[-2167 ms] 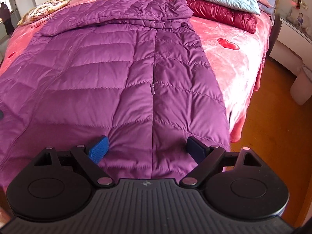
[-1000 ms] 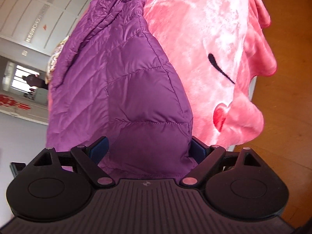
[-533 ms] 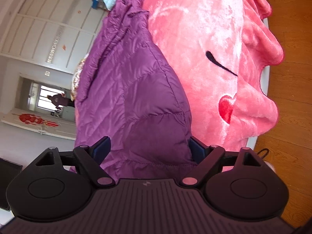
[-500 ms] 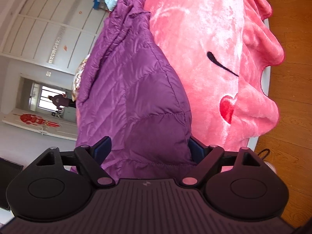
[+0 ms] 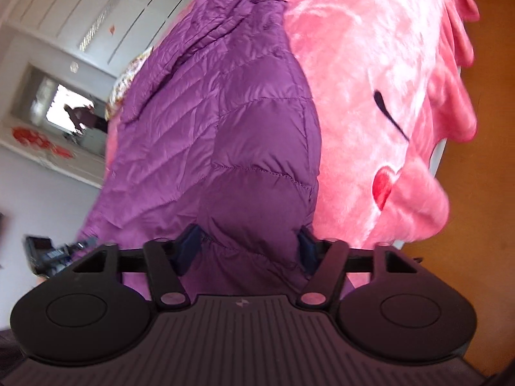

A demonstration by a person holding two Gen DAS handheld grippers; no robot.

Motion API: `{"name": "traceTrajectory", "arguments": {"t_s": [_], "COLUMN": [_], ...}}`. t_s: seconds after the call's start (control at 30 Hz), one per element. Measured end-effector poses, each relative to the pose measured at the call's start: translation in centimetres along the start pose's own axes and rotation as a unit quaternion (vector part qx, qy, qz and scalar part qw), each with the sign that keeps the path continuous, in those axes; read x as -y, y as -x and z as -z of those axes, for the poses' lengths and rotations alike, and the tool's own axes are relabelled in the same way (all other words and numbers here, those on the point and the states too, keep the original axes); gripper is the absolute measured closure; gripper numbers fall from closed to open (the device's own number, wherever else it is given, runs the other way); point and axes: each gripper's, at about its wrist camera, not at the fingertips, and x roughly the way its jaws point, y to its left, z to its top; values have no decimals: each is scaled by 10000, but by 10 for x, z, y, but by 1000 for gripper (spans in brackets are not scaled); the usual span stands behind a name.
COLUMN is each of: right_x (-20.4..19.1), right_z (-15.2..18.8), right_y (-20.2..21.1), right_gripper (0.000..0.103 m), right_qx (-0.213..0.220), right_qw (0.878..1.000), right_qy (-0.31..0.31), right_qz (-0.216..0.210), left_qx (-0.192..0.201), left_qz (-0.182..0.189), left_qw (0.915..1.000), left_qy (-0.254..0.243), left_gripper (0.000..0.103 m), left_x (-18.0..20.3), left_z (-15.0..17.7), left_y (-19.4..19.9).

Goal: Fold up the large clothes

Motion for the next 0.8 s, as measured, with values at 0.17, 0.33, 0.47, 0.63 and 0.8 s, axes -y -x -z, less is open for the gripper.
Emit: {"name": "traceTrajectory", "arguments": {"t_s": [0.17, 0.33, 0.47, 0.63, 0.8], "right_x": [-18, -24, -30, -34, -48], "right_z": [2, -2, -11, -29, -54], "right_y": [4, 11, 10, 8, -5], "right_gripper": [60, 73, 75, 79, 80], "right_qx": [188, 615, 882, 1312, 1664], "right_qw": [9991, 9977, 9940, 9823, 9678], "right_qy": [323, 184, -3, -380, -580], "right_qz": [188, -195, -643, -1285, -1800], "left_qx": [170, 392, 682, 954, 1198], "left_qz": [53, 282, 705, 1131, 1394], "left_qw": [9998, 9988, 9948, 9875, 9805], "left_qy": [-73, -29, 264, 549, 699], "left_gripper": [86, 90, 91, 91, 91], "left_x": [7, 15, 16, 21, 26], "left_z": [-2, -11, -24, -44, -70], "left_y": [7, 16, 23, 24, 20]}}
